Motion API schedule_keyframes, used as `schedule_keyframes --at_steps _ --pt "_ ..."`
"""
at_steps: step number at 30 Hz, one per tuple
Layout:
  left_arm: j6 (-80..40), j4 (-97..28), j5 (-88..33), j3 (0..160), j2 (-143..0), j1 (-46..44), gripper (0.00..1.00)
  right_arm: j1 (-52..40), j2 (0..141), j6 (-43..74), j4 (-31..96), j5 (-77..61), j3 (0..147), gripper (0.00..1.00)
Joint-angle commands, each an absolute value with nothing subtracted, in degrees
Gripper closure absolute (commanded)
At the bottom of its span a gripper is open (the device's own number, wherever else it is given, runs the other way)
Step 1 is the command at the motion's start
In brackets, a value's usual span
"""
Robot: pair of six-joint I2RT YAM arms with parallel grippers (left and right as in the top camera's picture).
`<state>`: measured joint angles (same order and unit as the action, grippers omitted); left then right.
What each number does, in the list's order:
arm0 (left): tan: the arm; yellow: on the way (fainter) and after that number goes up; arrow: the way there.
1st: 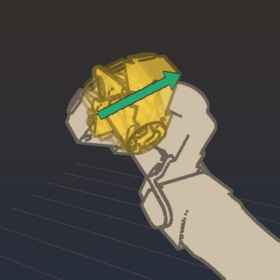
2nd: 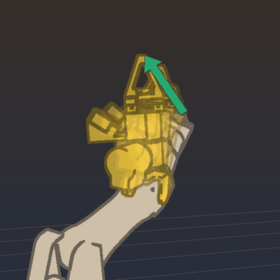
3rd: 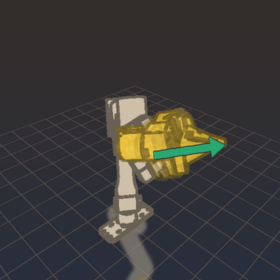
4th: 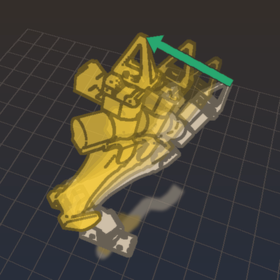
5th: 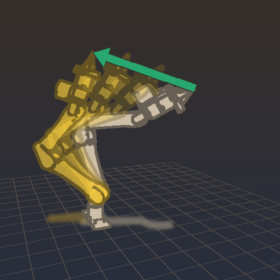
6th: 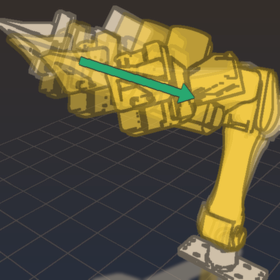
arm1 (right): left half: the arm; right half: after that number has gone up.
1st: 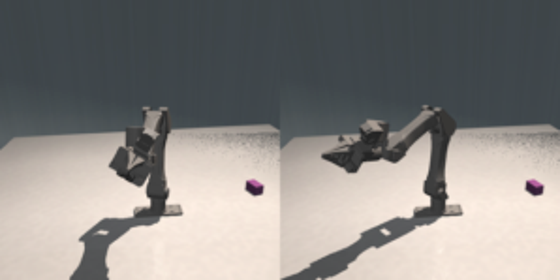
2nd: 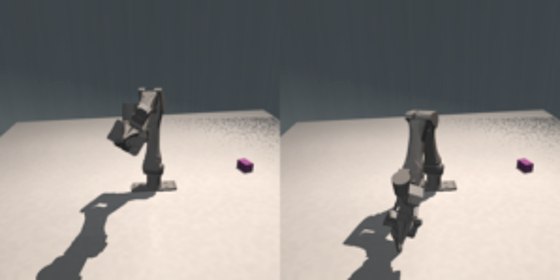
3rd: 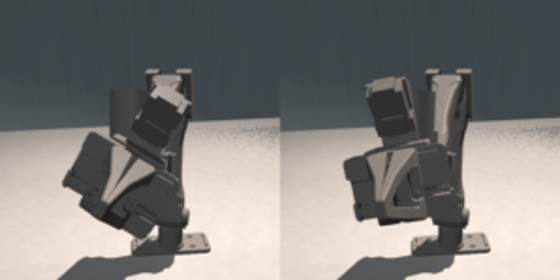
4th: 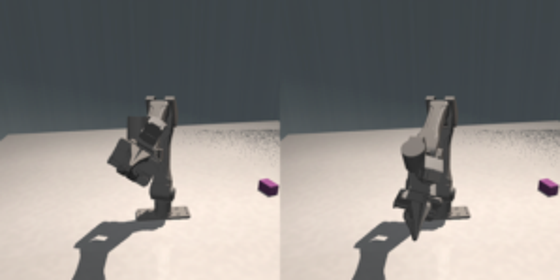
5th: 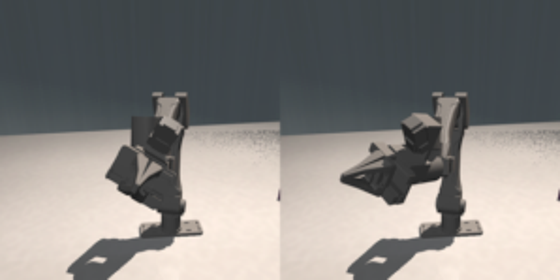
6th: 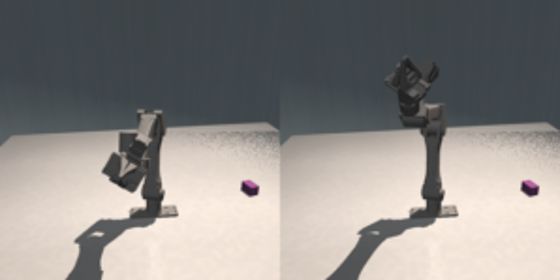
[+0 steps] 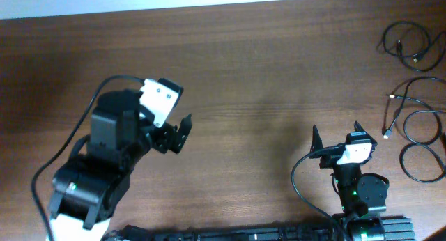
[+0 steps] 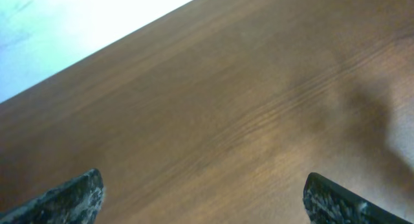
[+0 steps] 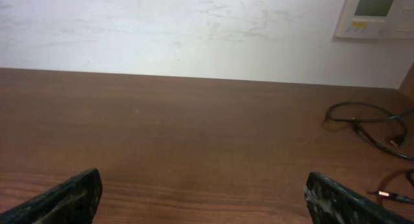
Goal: Untangle cables
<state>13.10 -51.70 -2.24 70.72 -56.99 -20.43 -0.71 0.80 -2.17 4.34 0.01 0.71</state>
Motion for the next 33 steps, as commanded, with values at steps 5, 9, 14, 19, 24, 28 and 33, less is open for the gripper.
schedule_keyframes --at_steps 5,9,14,19,24,28,33 --pt "13.76 -32.82 -10.35 48.56 -42.89 -14.26 0.01 -0.36 0.47 -2.57 4.58 0.69 0.32 0.01" --pt "11.99 -16.27 -13.85 31.09 -32.82 -11.46 0.01 -0.36 0.47 -2.57 4.58 0.71 0.32 0.01" --pt "3.01 -1.45 -14.39 18.22 -23.83 -5.13 0.01 -0.36 0.47 -2.57 4.6 0.71 0.32 0.01" --pt "2.02 12.58 -14.17 4.51 -15.51 -0.27 0.01 -0.36 0.47 -2.57 4.58 0.69 0.32 0.01" --pt "-3.64 12.29 -8.84 0.54 -9.54 1.3 0.01 -0.36 0.47 -2.57 4.58 0.71 0.32 0.01" --pt "-6.83 2.87 -5.02 0.51 -5.48 1.3 0.01 -0.36 0.47 -2.57 4.6 0.71 0.32 0.01" --pt "-6.85 -4.75 -2.04 0.47 -0.25 1.3 0.01 -0.36 0.47 -2.57 4.58 0.69 0.32 0.01"
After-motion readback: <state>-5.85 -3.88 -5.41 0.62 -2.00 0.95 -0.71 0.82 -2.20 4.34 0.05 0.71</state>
